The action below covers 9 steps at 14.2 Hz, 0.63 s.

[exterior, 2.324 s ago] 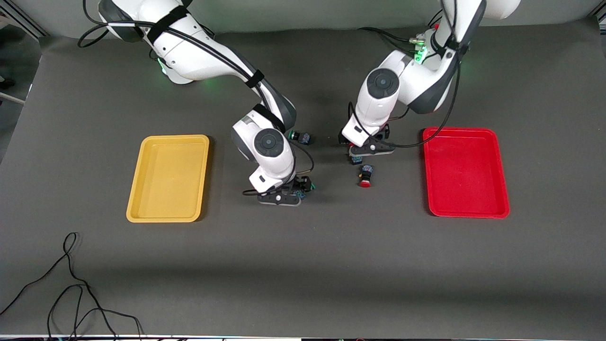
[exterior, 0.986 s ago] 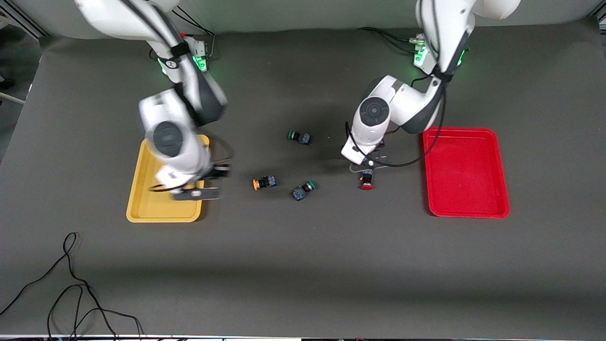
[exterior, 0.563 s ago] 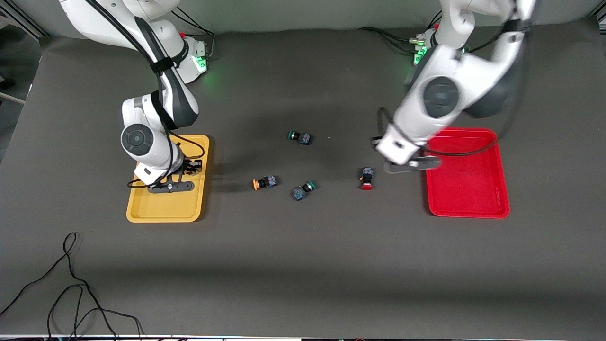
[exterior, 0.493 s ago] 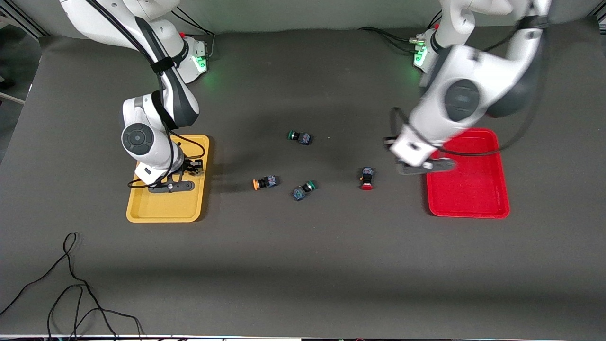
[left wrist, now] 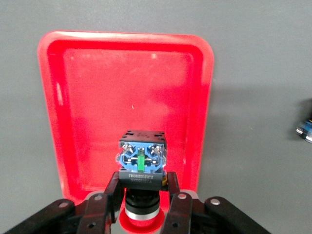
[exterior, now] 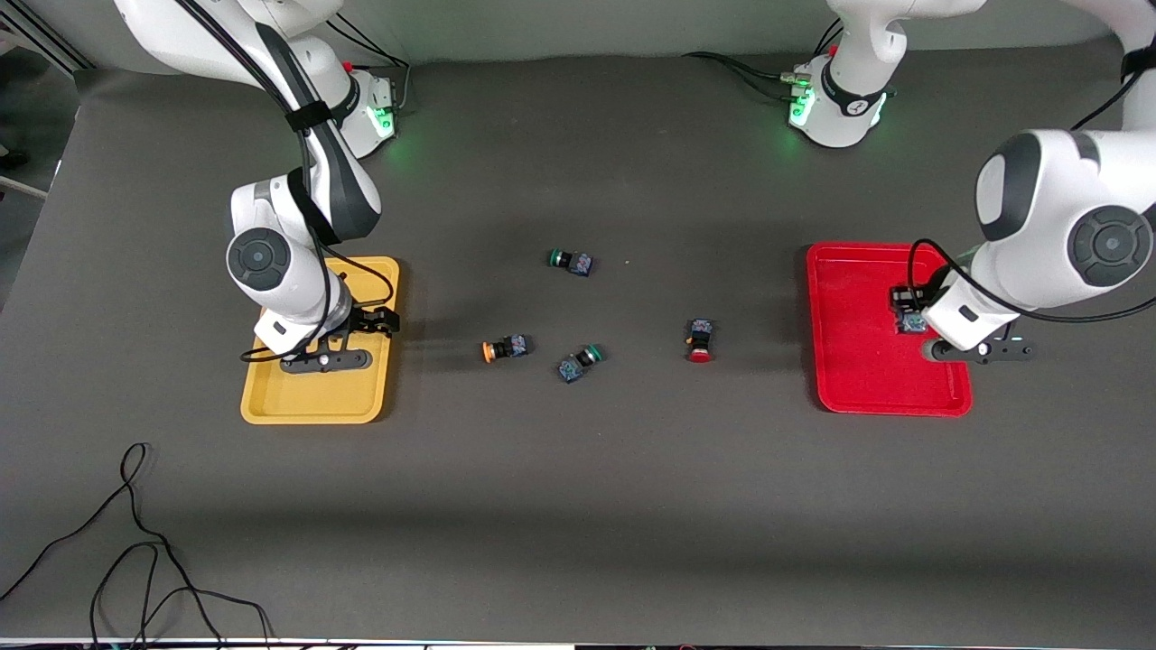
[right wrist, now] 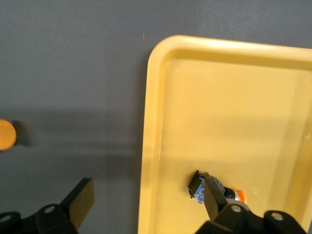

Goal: Place red and yellow buttons in trays
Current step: 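Carry the yellow button to the yellow tray while the left gripper carries red, then release the red button in the red tray while the right gripper grasps yellow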

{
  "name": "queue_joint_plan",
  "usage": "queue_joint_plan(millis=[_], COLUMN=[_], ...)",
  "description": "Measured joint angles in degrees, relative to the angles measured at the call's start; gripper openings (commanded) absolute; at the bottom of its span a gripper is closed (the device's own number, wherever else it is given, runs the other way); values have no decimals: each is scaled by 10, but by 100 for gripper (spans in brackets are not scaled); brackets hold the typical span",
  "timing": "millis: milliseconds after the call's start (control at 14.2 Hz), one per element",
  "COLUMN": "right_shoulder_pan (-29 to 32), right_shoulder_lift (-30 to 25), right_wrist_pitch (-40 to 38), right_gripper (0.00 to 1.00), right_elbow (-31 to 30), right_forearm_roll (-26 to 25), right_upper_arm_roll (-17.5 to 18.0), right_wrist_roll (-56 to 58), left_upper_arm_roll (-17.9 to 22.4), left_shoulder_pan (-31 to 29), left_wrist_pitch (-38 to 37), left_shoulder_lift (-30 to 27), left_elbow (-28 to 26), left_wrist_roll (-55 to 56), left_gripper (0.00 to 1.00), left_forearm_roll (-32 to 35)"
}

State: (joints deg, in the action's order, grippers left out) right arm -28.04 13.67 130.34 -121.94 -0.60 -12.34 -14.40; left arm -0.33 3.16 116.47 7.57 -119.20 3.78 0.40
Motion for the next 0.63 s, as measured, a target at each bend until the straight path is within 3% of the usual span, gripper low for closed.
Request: queue_joint_plan(millis=[141,282,352,423,634], right_shoulder_pan=[0,-2,-5,-9,-16], right_shoulder_lift=[16,59,88,119,189], right_wrist_pitch=[2,3,3,5,40], right_gripper=[100,100,100,100,100], right_elbow=[36,106,145,178,208], right_forearm_roll=[4,11,13,15,16], right_upper_arm_roll=[26,78,103,121,137], right_wrist_roll=[-55,-158,-213,-266,-374], left_upper_arm_roll=[-4,-8,-8,-9,-9], left_shoulder_pan=[0,0,0,0,0], left_wrist_pitch=[102,169,192,206,213], left_shoulder_lift=[18,46,60,73,82], left_elbow=[-68,-105,-115,-118,-115], left_wrist_roll=[0,0,0,0,0], left_gripper=[26,32,58,100,100], left_forearm_roll=[1,1,1,1,2])
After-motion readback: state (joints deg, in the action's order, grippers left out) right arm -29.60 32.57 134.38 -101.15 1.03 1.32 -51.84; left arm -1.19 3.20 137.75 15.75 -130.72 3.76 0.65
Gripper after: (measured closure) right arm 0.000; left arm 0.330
